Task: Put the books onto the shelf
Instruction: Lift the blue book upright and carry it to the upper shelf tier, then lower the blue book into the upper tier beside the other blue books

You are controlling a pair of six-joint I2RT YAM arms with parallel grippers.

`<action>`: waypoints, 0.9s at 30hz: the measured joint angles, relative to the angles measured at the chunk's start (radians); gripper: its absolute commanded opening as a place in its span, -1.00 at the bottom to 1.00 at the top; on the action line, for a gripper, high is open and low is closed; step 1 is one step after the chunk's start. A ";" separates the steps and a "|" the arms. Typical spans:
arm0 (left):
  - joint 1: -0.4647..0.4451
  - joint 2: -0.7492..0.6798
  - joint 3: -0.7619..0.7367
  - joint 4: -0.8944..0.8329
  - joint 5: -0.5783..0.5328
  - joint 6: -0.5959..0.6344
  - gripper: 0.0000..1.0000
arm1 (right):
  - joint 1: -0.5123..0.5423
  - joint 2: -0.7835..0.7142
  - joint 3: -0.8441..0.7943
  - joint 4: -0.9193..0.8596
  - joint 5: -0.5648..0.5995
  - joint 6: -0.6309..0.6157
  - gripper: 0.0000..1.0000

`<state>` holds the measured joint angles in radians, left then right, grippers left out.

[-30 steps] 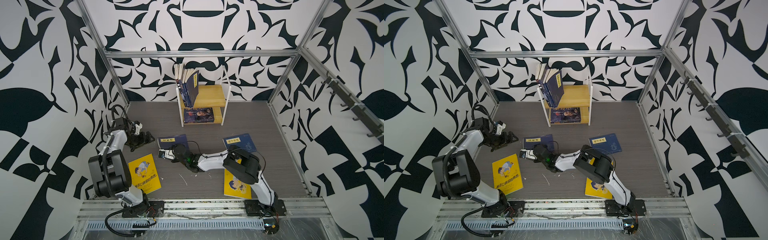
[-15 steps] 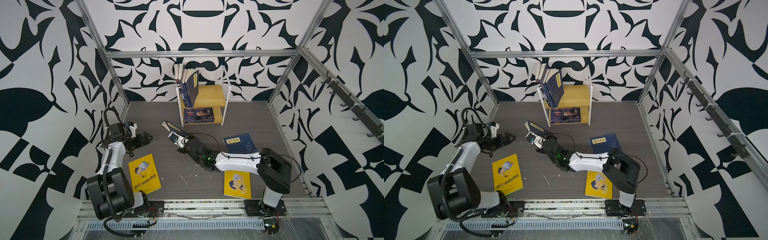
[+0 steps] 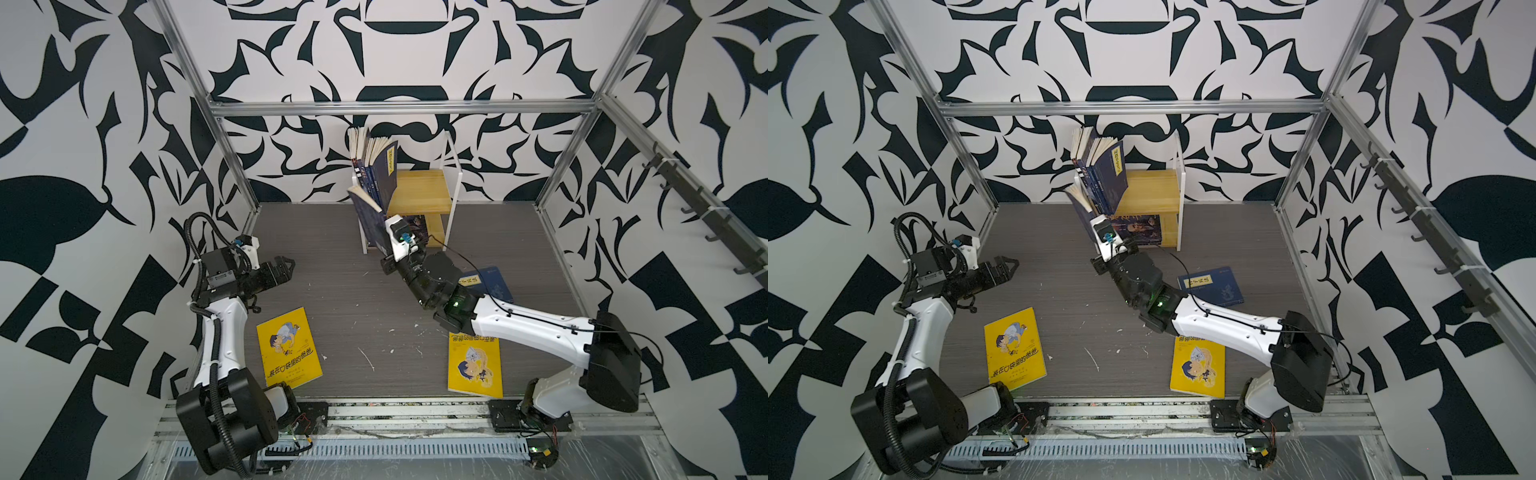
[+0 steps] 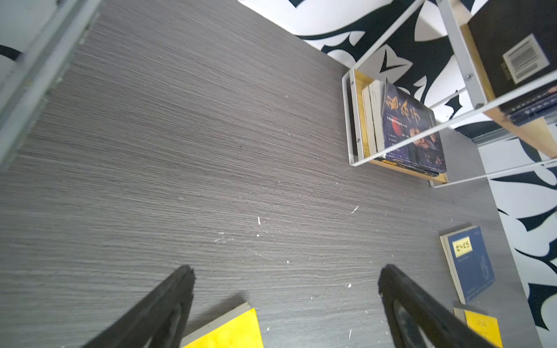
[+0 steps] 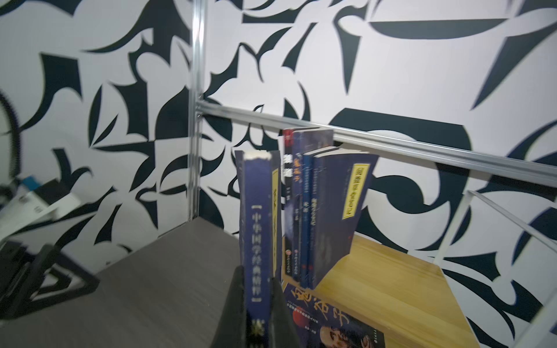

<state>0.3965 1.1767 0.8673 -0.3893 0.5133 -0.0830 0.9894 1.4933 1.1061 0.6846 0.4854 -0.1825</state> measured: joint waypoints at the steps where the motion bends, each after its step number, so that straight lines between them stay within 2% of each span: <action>1: 0.004 -0.003 0.000 0.001 0.000 -0.001 0.99 | -0.014 0.000 0.000 0.014 0.010 0.011 -1.00; 11: 0.015 -0.012 0.000 0.003 0.003 -0.009 1.00 | -0.135 0.059 0.043 0.185 0.108 0.052 -1.00; 17: 0.015 -0.010 0.000 0.004 0.006 -0.026 1.00 | -0.213 0.163 0.105 0.274 0.159 0.070 -1.00; 27: 0.011 0.002 0.000 0.004 0.007 -0.025 0.99 | -0.296 0.382 0.263 0.274 0.173 0.136 -1.00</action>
<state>0.4080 1.1782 0.8669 -0.3855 0.5201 -0.1081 0.6933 1.8751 1.3689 0.9585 0.6586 -0.0467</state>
